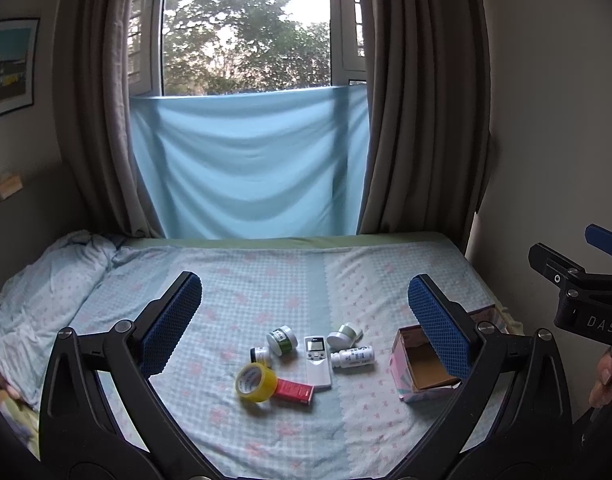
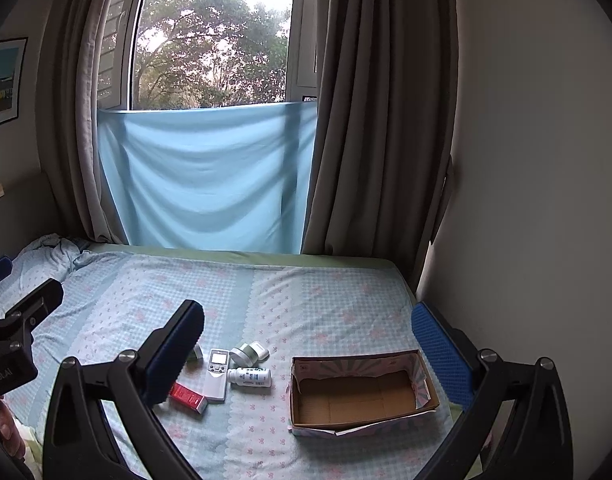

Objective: Organize rigid objects

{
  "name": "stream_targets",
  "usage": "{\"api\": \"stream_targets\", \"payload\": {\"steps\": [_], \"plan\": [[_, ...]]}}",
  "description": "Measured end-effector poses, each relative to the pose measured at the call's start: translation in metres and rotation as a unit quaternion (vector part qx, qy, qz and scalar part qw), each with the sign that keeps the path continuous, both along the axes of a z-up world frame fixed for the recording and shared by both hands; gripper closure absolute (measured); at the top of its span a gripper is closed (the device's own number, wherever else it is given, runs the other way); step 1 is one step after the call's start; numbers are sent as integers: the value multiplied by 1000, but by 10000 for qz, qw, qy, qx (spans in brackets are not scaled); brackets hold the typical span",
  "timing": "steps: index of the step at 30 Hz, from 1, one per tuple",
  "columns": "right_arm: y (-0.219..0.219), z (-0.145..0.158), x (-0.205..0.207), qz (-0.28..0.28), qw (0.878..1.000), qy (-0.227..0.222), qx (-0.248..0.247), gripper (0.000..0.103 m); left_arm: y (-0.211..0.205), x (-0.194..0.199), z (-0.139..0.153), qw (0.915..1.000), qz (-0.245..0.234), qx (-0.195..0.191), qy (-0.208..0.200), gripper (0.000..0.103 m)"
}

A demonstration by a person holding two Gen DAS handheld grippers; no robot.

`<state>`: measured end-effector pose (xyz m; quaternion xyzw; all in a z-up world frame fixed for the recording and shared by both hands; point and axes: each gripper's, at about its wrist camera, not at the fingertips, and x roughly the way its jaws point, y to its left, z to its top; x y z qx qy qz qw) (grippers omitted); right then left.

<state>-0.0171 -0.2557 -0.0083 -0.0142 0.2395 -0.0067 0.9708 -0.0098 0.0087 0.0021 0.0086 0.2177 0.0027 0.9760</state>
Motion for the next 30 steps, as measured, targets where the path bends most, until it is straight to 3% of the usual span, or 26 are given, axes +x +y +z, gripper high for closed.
{"api": "stream_targets", "payload": {"steps": [30], "plan": [[-2, 0, -7, 37, 9998, -126, 126, 0, 2, -6, 1, 10000, -2, -32, -43, 1]]}}
